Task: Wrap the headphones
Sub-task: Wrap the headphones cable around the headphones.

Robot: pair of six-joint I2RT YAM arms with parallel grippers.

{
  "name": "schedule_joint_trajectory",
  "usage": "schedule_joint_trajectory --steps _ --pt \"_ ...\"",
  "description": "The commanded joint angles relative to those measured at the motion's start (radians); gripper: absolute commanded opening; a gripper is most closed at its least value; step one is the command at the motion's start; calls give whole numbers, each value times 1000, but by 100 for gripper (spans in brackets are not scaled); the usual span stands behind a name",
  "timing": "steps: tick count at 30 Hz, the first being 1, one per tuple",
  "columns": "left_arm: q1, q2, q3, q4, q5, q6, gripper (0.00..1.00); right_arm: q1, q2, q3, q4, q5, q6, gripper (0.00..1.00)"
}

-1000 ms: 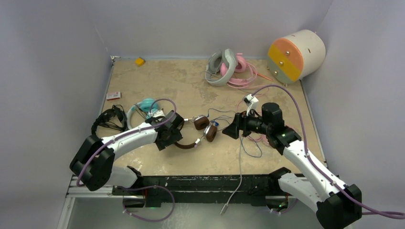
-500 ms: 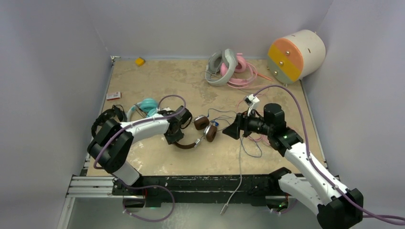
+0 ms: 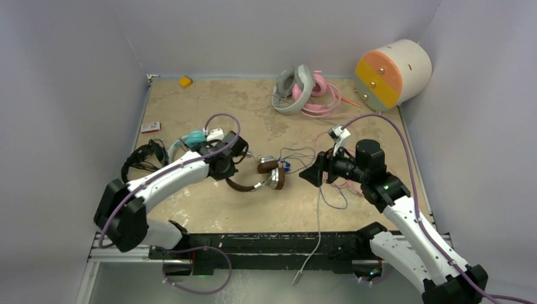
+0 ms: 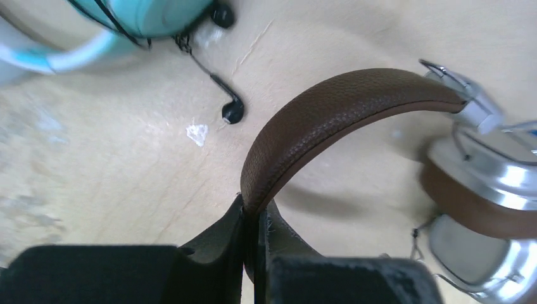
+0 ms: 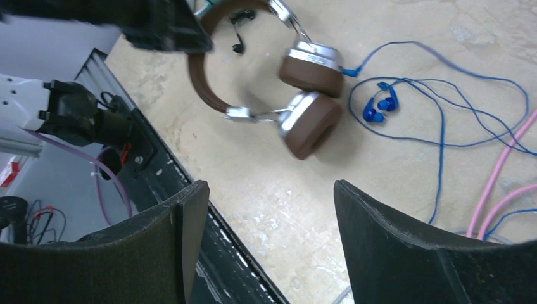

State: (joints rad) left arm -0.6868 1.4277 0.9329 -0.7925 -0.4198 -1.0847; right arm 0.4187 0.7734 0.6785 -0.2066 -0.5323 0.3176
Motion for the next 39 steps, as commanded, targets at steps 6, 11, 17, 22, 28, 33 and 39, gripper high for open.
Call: schedule_joint_trajectory --steps 6,11,17,22,28,33,39 --pt "218 -273 254 -61 191 366 0 3 -12 23 20 122 -44 76" --pt "260 -292 371 -131 218 408 0 2 -6 -16 78 177 -29 78" --pt "264 -305 546 -204 372 418 0 2 18 -55 215 125 -25 83" --pt "264 -306 696 -281 415 421 0 2 38 -130 485 65 17 87" --pt "263 -277 837 -333 527 455 0 2 107 -204 820 -14 53 89" --pt "263 -230 981 -369 562 462 0 3 211 -174 1006 -105 92 90" --pt "263 -164 1093 -376 687 450 0 14 319 -74 1017 -152 93 75"
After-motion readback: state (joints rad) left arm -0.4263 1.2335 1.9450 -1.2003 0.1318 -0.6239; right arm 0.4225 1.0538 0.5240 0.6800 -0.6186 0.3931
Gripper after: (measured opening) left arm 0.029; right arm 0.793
